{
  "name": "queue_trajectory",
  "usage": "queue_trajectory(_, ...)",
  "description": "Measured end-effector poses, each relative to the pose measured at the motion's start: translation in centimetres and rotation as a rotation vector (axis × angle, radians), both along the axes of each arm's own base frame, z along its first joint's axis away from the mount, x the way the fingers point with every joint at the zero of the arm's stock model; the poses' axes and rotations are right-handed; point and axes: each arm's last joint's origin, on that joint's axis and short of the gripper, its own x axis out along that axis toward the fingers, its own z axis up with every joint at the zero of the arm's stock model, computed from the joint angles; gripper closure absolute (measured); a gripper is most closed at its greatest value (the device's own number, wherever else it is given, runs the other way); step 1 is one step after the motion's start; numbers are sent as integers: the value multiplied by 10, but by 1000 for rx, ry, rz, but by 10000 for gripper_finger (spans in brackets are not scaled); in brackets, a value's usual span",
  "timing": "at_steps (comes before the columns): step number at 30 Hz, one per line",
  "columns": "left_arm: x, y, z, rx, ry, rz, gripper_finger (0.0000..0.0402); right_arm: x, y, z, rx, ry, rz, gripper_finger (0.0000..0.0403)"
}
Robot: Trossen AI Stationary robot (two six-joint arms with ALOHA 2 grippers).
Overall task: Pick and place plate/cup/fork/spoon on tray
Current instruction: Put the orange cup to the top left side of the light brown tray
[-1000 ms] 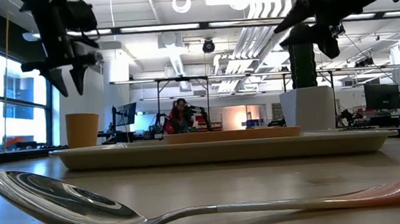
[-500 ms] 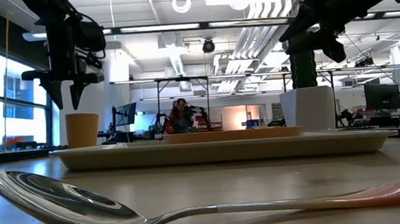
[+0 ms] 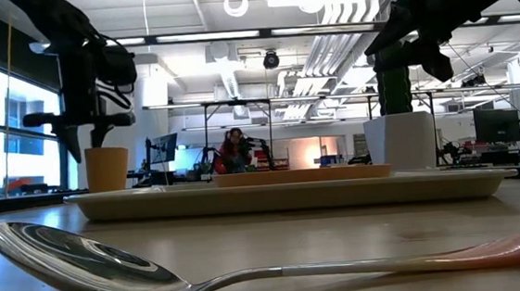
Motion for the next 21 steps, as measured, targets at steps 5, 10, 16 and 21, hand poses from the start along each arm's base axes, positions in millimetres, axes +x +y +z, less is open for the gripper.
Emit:
queue_trajectory(5,1,2,-1,25,-9,1,330,0,-2,0,-7,2,-16,268)
queue_trajectory(10,2,3,-1,38,-4,-46,393,-1,-5,0,-6,1,-35,268)
queue_trajectory(16,9,-1,16,-17,-143,-232,394,-1,-4,0,32,-10,-43,268)
queue_trajectory(21,22,-7,56,88,-238,-350,398,0,-1,0,69,-24,-63,268)
